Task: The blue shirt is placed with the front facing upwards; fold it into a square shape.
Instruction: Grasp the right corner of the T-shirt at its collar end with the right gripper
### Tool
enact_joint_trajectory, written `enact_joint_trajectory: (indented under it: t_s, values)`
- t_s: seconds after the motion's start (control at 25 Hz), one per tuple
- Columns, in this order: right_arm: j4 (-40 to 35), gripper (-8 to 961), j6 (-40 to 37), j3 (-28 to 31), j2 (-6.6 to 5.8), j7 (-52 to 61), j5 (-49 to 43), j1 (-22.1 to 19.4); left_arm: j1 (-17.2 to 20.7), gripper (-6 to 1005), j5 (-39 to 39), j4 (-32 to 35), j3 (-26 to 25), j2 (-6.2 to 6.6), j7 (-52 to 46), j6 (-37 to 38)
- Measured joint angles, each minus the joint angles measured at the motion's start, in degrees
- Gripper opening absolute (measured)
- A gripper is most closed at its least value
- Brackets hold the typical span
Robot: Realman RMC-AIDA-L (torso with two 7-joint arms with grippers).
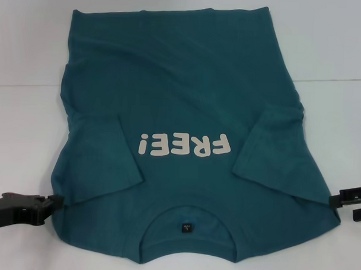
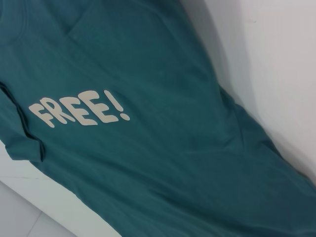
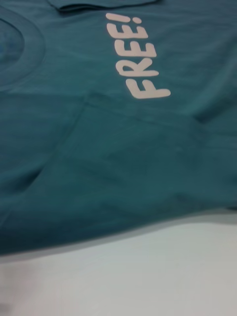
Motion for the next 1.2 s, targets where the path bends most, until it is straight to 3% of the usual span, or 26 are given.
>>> enact_joint_trajectory:
  t_s: [0.56, 1.2]
  values:
    - [0.0, 860, 0.1, -0.4, 0.9, 0.0, 0.3, 0.5, -0.3, 2, 0.0, -0.1, 0.0, 0.0, 0.0, 0.0]
    - [0.6, 858, 1.3, -0.7, 1.06, 0.6, 0.0, 0.7, -0.4, 3, 0.0, -0.2, 0.0, 0.0, 0.0, -0.1]
